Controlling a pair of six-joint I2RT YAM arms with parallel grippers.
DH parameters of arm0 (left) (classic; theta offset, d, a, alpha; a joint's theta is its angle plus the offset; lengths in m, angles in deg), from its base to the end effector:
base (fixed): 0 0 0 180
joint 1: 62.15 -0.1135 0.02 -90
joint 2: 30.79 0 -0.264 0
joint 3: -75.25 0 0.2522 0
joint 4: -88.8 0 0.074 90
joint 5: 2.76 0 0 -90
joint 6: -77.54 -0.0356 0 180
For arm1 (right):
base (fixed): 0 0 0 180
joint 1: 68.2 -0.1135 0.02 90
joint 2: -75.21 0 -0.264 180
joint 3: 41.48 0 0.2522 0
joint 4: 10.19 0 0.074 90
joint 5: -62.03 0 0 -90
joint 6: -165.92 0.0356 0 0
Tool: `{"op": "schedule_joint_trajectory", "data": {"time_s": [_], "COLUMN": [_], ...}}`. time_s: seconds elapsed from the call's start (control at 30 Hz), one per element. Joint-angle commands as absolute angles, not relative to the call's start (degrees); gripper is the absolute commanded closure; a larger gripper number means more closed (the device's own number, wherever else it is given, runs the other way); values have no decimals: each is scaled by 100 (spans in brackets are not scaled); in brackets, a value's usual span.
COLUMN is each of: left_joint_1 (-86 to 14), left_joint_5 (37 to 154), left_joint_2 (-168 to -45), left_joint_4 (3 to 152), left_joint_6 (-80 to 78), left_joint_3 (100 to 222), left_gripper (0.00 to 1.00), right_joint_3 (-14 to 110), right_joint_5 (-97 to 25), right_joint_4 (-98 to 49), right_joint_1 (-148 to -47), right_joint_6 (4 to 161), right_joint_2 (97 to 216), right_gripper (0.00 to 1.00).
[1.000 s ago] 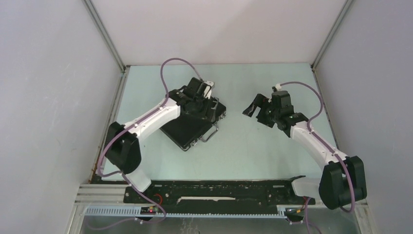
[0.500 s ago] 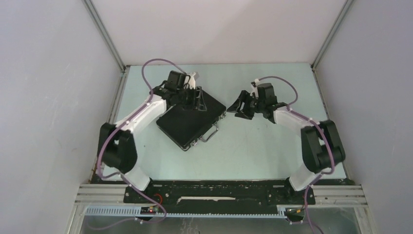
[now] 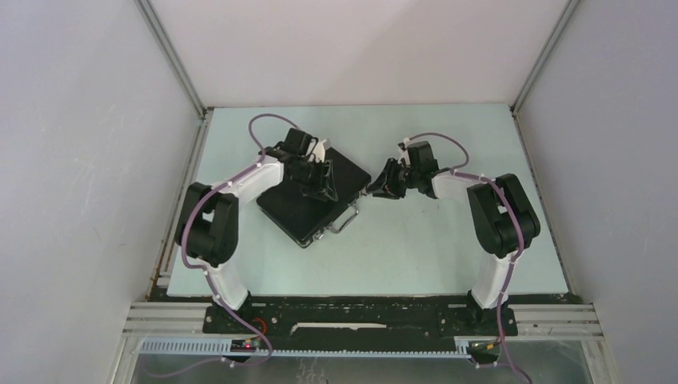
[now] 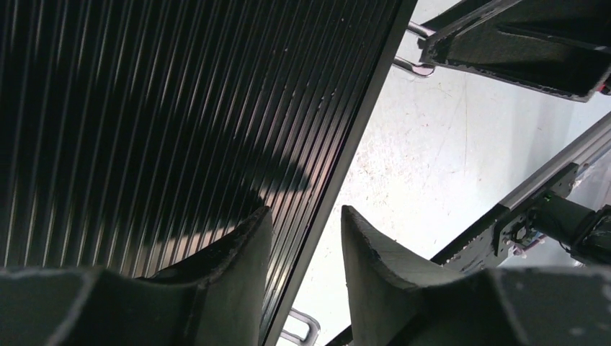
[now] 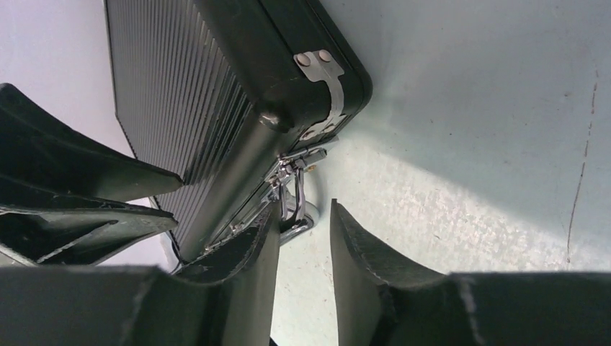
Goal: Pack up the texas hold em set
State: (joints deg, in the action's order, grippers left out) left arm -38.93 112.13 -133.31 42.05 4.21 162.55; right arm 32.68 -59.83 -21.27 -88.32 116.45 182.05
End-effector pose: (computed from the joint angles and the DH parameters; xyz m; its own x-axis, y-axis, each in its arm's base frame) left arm 0.3346 -0.1599 0.2112 -0.9318 0.1166 -0.3436 0.2840 0.8237 -0.4907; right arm 0.3541 0.1498 0.1579 -0.9161 0.2522 -0.3117 -0.0721 0.6611 0.7468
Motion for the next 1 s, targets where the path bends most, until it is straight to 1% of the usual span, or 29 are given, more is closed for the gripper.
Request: {"op": "schedule_joint_trajectory", "data": {"time_s": [0.0, 0.17, 0.4, 0.5, 0.67, 0.83, 0.97], "left_joint_1": [-3904, -3921, -4037, -4082, -4121, -4123, -4124], "left_joint_5": [11028, 11119, 11246, 11394, 11421, 11523, 11517], "left_joint_2": [-13660, -13675, -13688, -13729, -13694, -13739, -13671], "left_joint_4": [4084, 4348, 4430, 4493, 4530, 4479, 4470], "left_joint_6": [385, 665, 651, 664, 622, 548, 538], "left_joint_3": [15611, 15302, 15149, 15117, 15104, 15176, 15167], "left_gripper": [53, 55, 55, 55, 56, 56, 57], "right_joint_3": [3442, 3380, 2823, 2497, 1604, 1586, 1443], "right_joint_5": [-5976, -5722, -5394, -5546, -6165, -5918, -5450], "right_joint_4": [-1954, -2210, -1684, -1226, 603, 1324, 1287], "right_joint_1": [-8908, -9010, -9029, -8952, -8654, -8907, -9023], "right_joint_6": [11509, 11290, 11292, 11442, 12424, 13215, 13765], "right_joint_2": [18352, 18372, 18370, 18419, 18627, 19057, 18967], "right_gripper": [62, 67, 63, 61, 58, 61, 63]}}
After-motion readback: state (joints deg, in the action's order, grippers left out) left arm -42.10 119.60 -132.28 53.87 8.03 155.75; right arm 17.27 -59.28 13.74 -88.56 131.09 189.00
